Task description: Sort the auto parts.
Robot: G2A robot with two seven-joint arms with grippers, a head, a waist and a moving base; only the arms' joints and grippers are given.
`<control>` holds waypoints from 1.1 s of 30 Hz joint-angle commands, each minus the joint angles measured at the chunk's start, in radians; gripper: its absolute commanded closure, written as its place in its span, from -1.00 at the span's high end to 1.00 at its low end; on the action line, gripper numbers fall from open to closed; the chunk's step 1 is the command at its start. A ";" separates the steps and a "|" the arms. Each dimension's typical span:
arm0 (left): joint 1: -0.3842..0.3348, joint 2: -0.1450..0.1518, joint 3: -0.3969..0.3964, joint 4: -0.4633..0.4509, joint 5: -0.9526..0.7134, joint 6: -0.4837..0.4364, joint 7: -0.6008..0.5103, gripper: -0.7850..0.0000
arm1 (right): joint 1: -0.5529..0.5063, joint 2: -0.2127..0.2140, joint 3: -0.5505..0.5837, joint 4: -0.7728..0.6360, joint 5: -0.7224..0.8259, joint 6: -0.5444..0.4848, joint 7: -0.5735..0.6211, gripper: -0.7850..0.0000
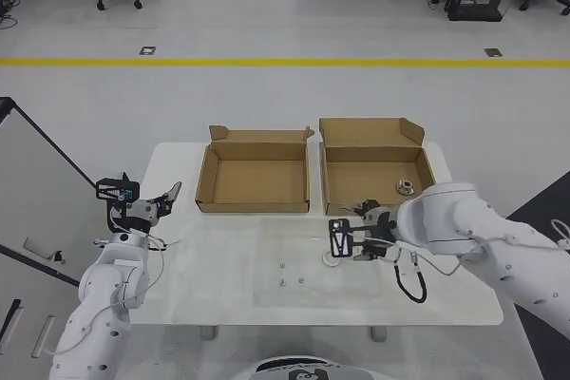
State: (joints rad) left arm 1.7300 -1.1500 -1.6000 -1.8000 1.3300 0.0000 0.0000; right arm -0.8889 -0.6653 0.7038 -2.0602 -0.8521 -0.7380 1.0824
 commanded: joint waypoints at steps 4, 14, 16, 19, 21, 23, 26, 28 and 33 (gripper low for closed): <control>0.000 0.000 0.000 0.000 0.000 0.000 0.000 1.00 | 0.182 -0.007 -0.215 0.040 0.043 0.020 0.020 1.00; 0.000 0.000 0.000 0.000 0.000 0.000 0.000 1.00 | 0.239 -0.017 -0.280 0.058 0.059 0.024 0.018 1.00; 0.000 0.000 0.000 0.000 0.000 0.000 0.000 1.00 | 0.229 -0.020 -0.287 0.064 0.044 0.007 0.002 1.00; 0.000 0.000 0.000 0.000 0.000 0.000 0.000 1.00 | 0.226 -0.037 -0.311 0.093 0.024 -0.004 -0.004 1.00; 0.000 0.000 0.000 0.000 0.000 0.000 0.000 1.00 | 0.233 -0.054 -0.333 0.107 0.010 -0.011 -0.012 1.00; 0.000 0.000 0.000 0.000 0.000 0.000 0.000 1.00 | 0.243 -0.072 -0.355 0.127 0.005 -0.018 -0.019 1.00; 0.000 0.000 0.000 0.000 0.000 0.000 0.000 1.00 | 0.260 -0.100 -0.390 0.160 0.006 -0.026 -0.027 0.96; 0.000 0.000 0.000 0.000 0.000 0.000 0.000 1.00 | 0.272 -0.117 -0.409 0.181 0.012 -0.028 -0.029 0.77; 0.000 0.000 0.000 0.000 0.000 0.000 0.000 1.00 | 0.290 -0.158 -0.450 0.235 0.019 -0.019 -0.019 0.58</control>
State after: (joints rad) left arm 1.7300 -1.1500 -1.6000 -1.8000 1.3300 0.0000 0.0000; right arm -0.6004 -0.8180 0.2584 -1.8318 -0.8326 -0.7578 1.0622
